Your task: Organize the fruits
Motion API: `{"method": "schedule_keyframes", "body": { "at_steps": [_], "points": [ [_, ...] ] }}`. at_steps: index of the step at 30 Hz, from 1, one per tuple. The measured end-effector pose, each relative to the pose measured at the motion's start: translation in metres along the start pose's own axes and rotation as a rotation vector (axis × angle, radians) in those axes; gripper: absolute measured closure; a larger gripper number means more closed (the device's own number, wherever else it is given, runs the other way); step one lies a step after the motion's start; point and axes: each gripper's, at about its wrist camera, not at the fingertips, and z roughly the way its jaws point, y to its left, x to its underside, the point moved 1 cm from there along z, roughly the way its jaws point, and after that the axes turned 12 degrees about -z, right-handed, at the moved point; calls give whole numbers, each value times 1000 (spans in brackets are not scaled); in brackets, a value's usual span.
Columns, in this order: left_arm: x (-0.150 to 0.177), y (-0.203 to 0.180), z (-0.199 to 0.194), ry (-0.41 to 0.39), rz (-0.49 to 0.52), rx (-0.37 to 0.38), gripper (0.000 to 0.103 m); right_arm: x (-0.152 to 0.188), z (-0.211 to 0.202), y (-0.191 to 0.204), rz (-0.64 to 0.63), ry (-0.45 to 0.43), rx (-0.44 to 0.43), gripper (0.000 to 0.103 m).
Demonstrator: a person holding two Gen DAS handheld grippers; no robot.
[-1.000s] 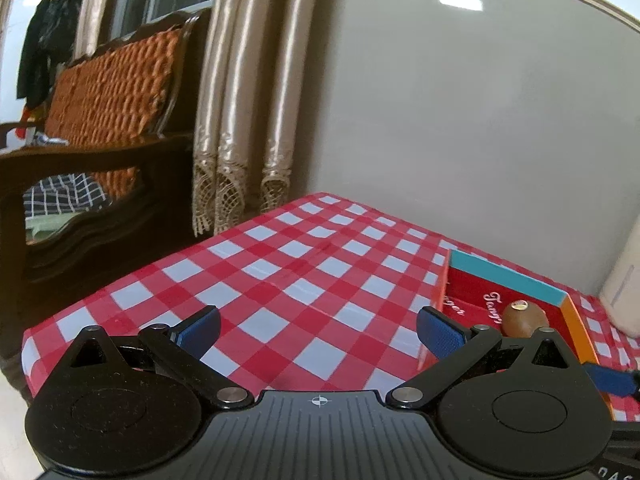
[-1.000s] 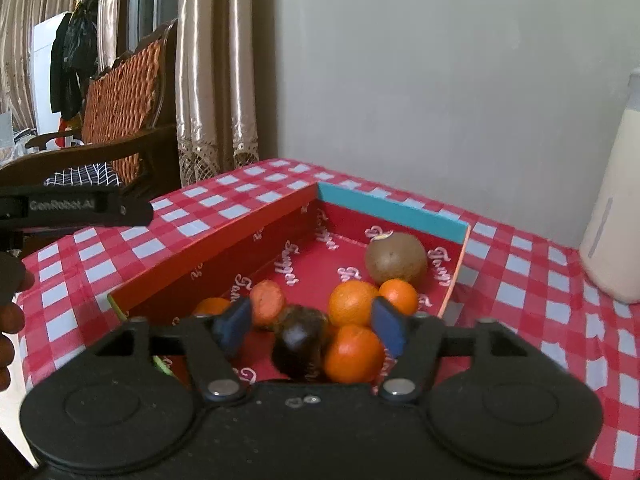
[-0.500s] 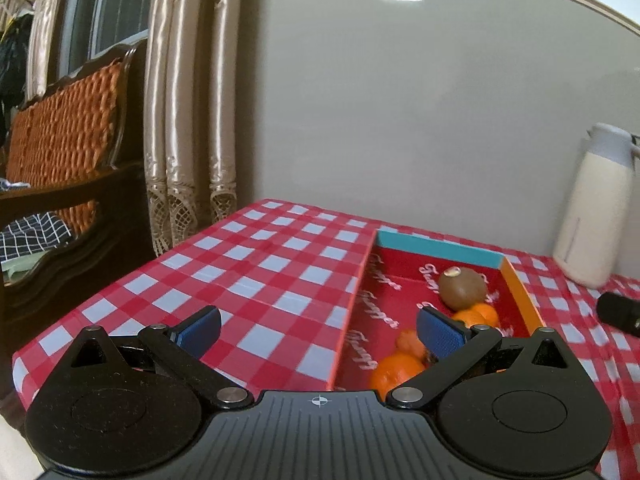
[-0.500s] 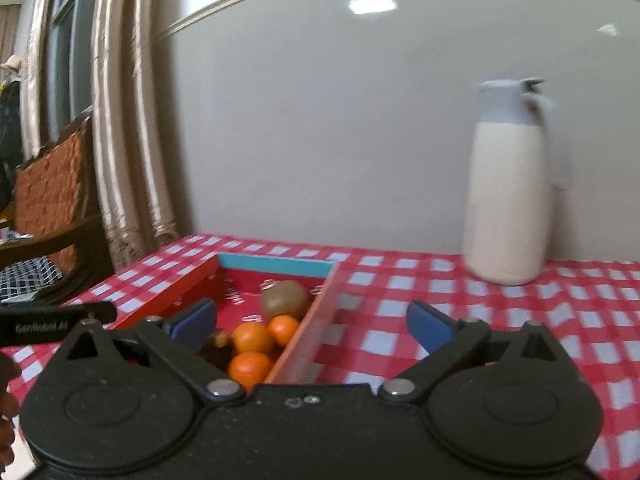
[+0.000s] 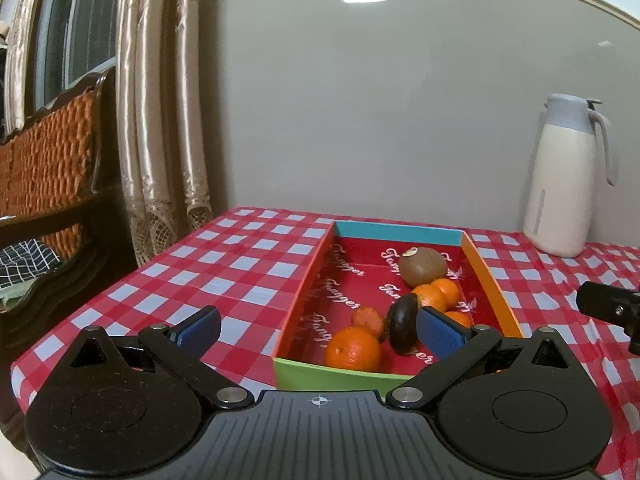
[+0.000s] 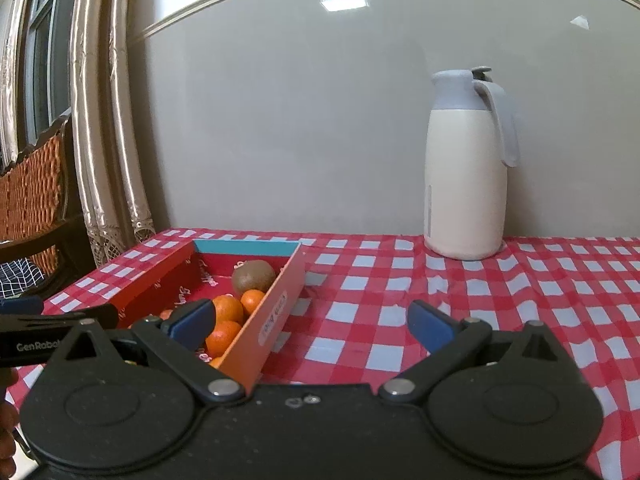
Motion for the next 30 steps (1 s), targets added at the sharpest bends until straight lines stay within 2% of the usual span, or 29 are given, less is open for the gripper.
{"method": "schedule_keyframes", "body": {
  "at_steps": [8,16,20,24,27,30],
  "points": [
    [0,-1,-1,-7,-7,5,0,1,2,-1,9,8,9,0],
    [-2,1,-8,-55,-16,22,0,-1,1,1,18,-13,9,0],
    [-2,1,-10,-36,-18,33,0,-4,1,1,19,-13,3,0],
    [-2,5,-37,-55,5,18,0,-10,-18,3,18,-27,11,0],
    [-9,10,-60,-11,-28,43,0,-11,-42,6,32,-29,7,0],
    [-16,10,-88,-10,-19,51,0,-13,-68,14,13,-26,15,0]
  ]
}}
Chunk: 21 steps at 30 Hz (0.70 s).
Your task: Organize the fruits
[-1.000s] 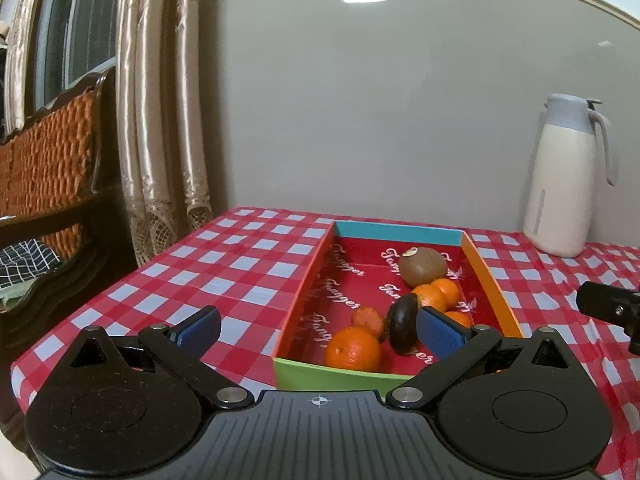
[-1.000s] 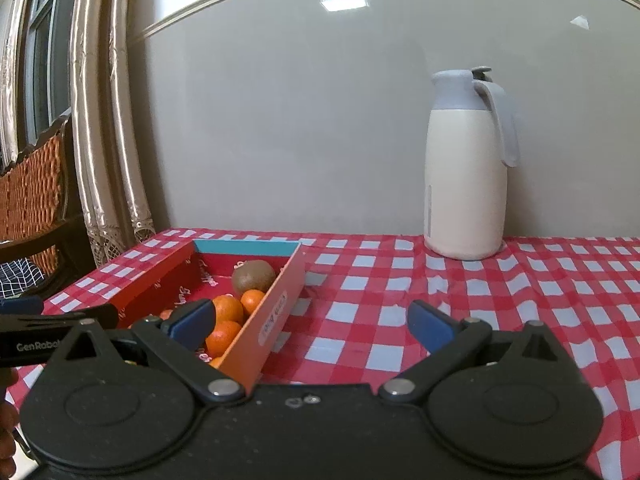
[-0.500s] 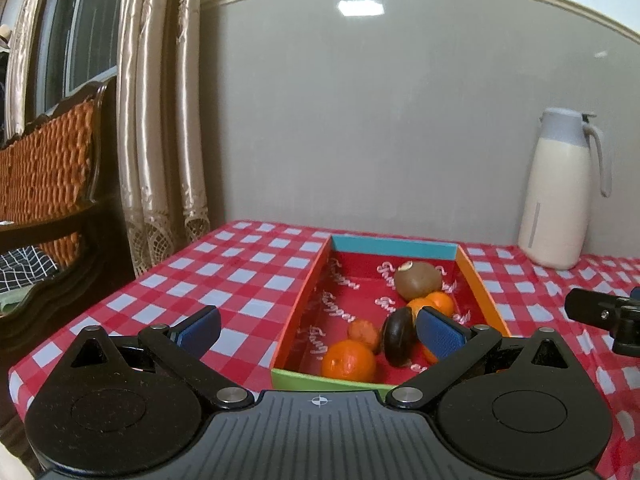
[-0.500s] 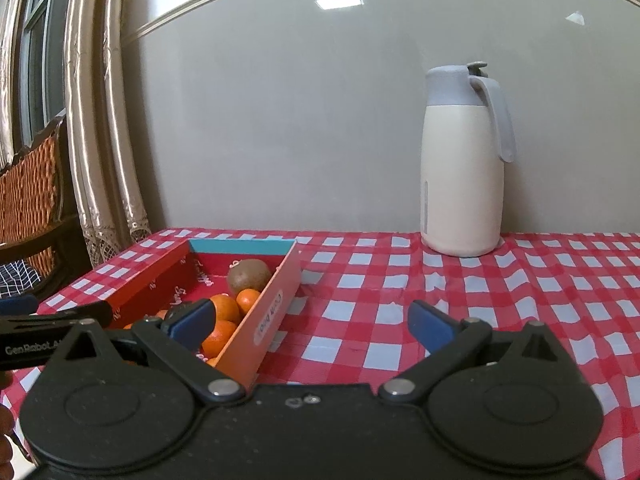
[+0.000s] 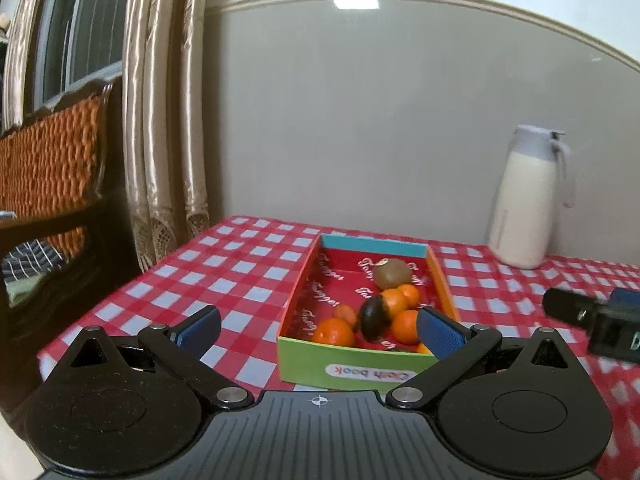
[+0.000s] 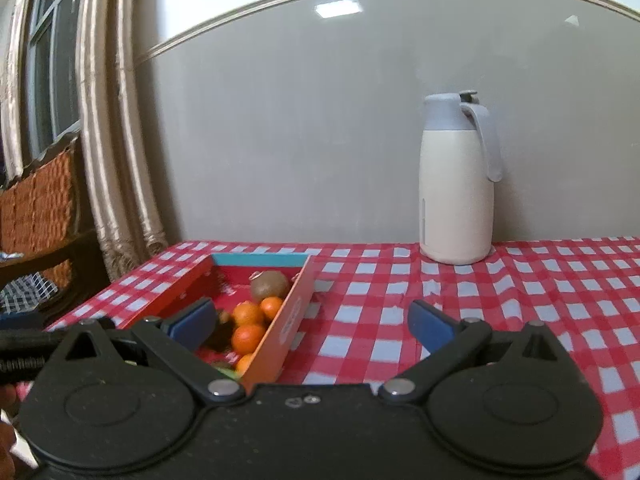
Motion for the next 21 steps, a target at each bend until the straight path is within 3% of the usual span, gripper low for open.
{"method": "schedule_keyframes", "body": {
  "at_steps": [3,11,21],
  "points": [
    [-4,-6,-28,-21,42,-1,0,-3,-27,3,23,-6,-5,0],
    [-10,-8,-79,-32,36,44,0,-12,-79,-1,72,-43,44,0],
    [-9,-10,-89,-18,8,52,0,-14,-92,1,69,-57,53,0]
  ]
}}
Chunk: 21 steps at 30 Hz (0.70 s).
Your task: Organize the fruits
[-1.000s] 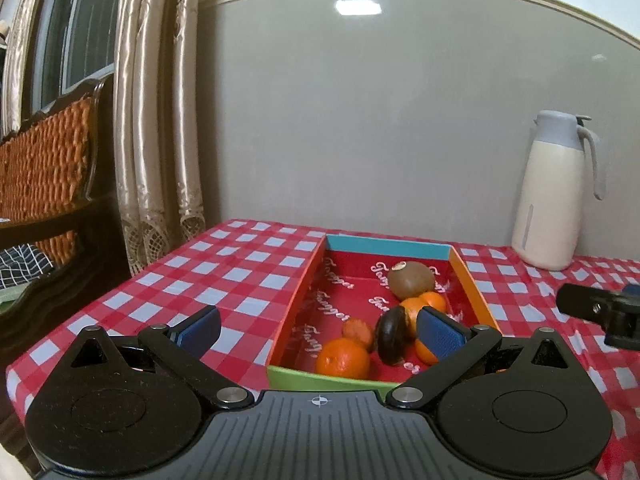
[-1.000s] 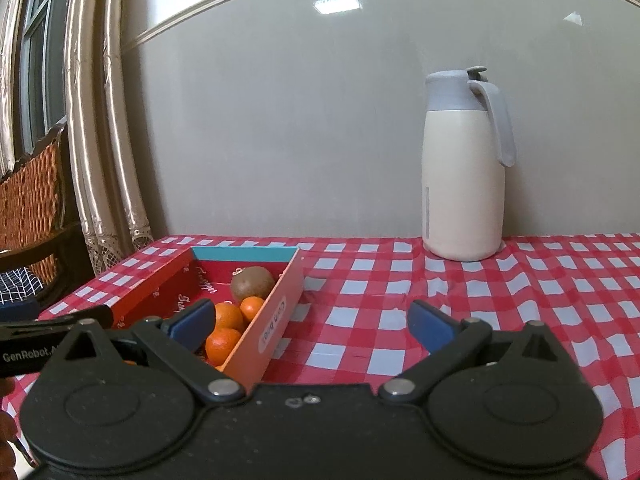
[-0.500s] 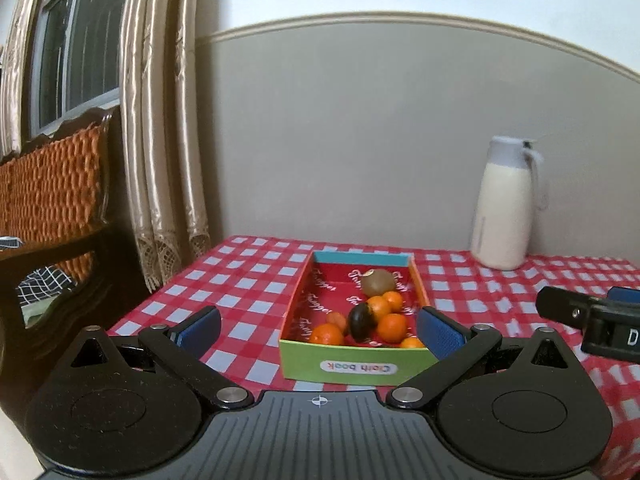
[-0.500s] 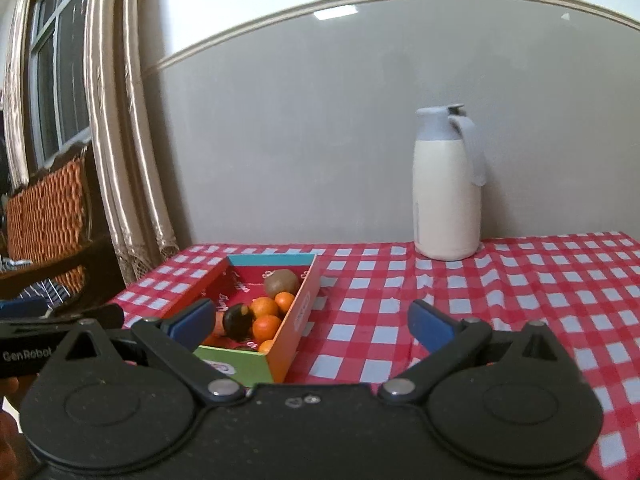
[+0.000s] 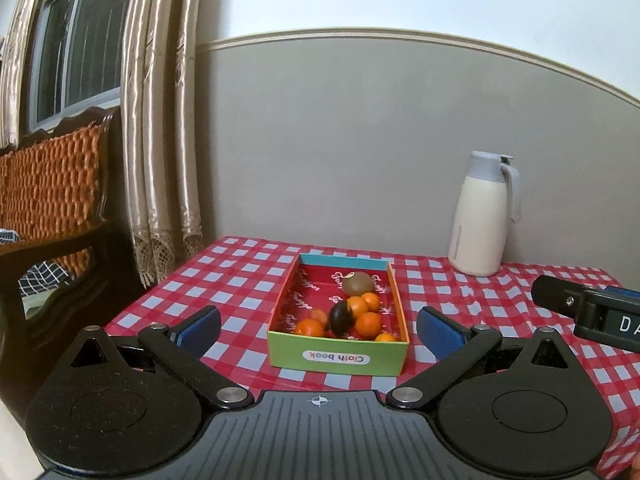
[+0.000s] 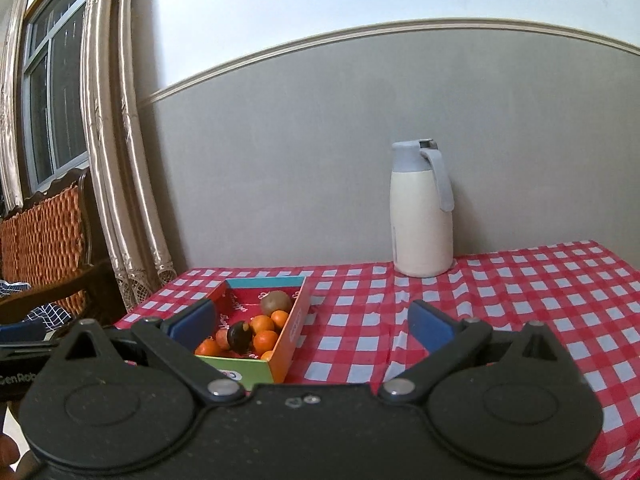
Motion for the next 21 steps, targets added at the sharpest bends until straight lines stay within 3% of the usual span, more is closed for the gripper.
{"method": "schedule_keyframes", "body": {
  "at_steps": [21],
  "points": [
    [5,7,7,33,-4,-19,0,0,4,14,-44,24,21,0]
  ]
}}
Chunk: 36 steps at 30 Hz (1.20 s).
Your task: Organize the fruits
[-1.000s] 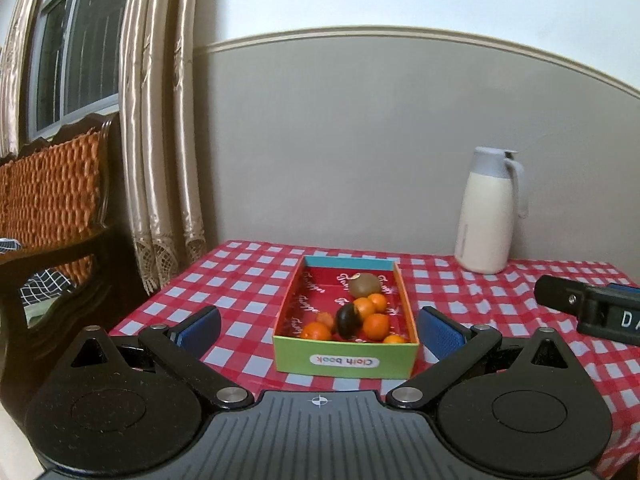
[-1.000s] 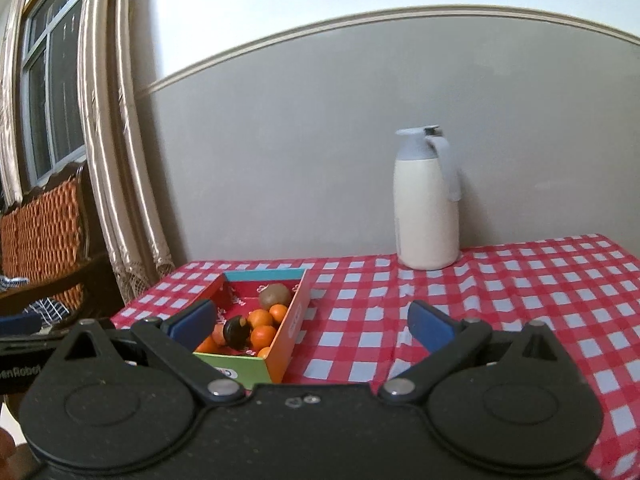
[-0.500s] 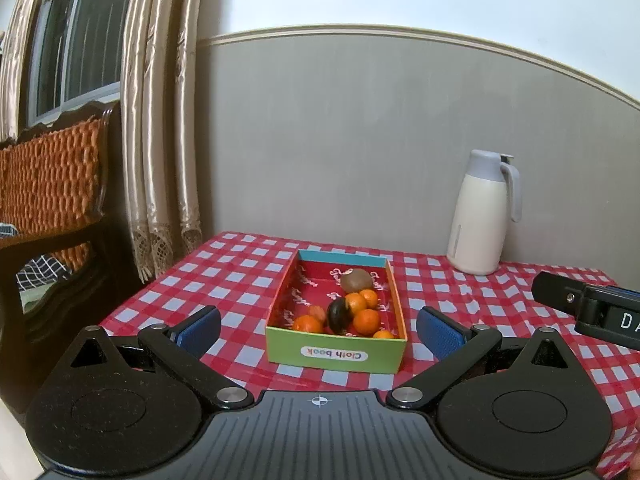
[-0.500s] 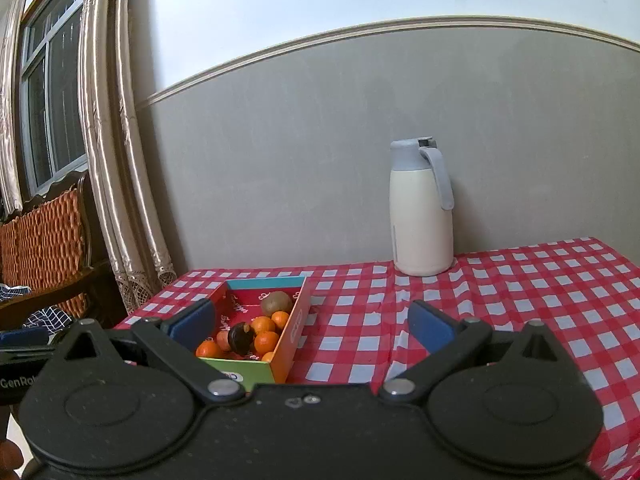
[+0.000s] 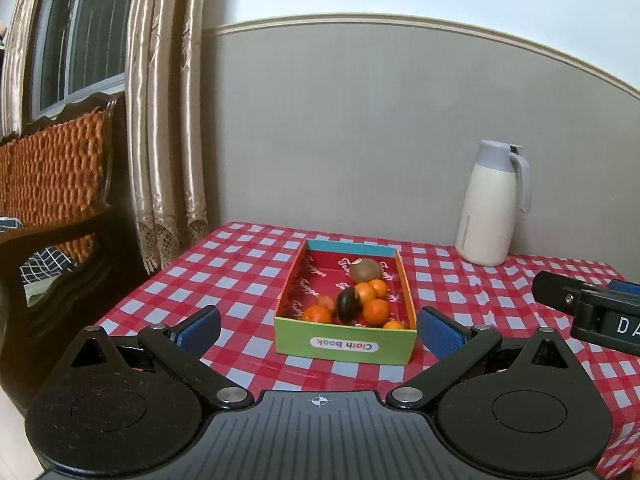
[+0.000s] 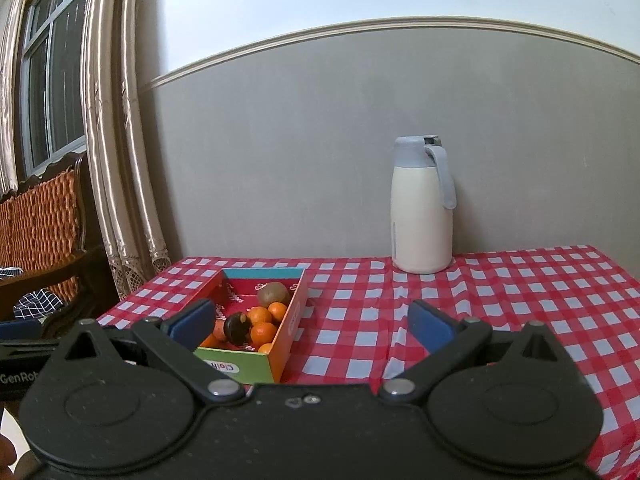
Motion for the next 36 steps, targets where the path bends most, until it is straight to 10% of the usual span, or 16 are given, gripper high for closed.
{"method": "schedule_keyframes", "body": {
  "at_steps": [36],
  "points": [
    [6,-11,4,21,31,26,0,0,0,0,-6,2,-5,0]
  ]
}}
